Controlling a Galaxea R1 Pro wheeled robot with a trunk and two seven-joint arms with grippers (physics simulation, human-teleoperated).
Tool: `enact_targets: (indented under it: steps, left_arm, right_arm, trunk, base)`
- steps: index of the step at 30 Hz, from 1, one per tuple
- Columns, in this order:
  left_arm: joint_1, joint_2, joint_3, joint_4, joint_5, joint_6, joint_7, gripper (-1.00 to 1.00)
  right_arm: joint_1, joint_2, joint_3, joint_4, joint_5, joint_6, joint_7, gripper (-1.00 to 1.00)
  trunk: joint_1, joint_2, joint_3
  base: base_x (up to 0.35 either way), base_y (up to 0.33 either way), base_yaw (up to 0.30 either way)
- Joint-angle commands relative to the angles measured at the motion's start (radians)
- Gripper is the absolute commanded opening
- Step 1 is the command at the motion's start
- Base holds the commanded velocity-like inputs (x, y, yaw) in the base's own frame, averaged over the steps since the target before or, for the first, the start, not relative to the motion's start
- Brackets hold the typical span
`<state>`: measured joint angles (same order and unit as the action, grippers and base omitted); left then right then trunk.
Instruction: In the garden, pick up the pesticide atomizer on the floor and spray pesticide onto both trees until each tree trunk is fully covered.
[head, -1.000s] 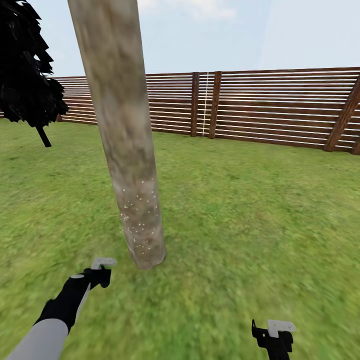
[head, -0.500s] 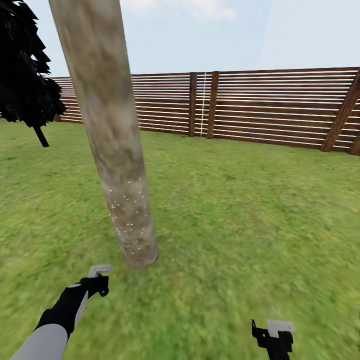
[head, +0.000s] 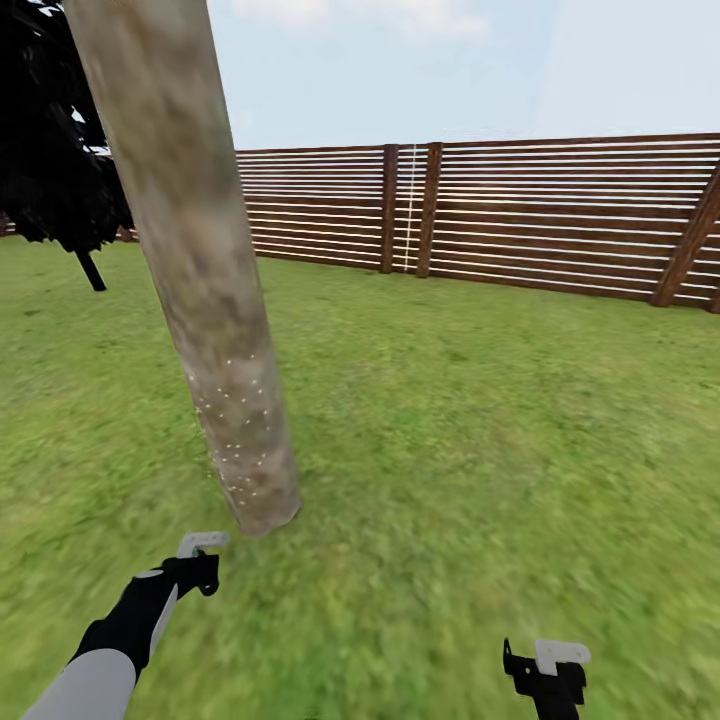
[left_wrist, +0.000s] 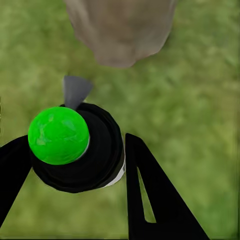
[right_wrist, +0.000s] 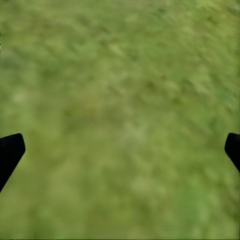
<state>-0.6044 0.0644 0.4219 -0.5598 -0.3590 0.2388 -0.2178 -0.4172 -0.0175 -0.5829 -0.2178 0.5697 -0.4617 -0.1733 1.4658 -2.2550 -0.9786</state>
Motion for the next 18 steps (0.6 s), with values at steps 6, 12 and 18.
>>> enact_targets:
  steps: [6,12,18]
  left_arm:
    - [0.0,0.002,0.004,0.0,-0.003,-0.001,0.003,-1.0]
    - [0.0,0.0,0.003,0.002,0.001,-0.02,0.092,-1.0]
    - [0.0,-0.006,0.0,0.023,0.001,-0.059,0.129,-1.0]
  right_arm:
    - [0.0,0.0,0.0,0.0,0.001,0.0,0.0,1.0]
    - [0.0,0.001,0.0,0.001,0.001,0.0,0.0,1.0]
    - [0.0,-0.001,0.0,0.0,0.002,0.001,0.002,1.0]
  trunk:
    - [0.0,0.0,0.0]
    - [0.0,0.0,0.0]
    - [0.0,0.0,0.0]
  base:
    - [0.0,-0.273,0.275]
    - [0.0,-0.273,0.209]
    - [0.022,-0.273,0.007]
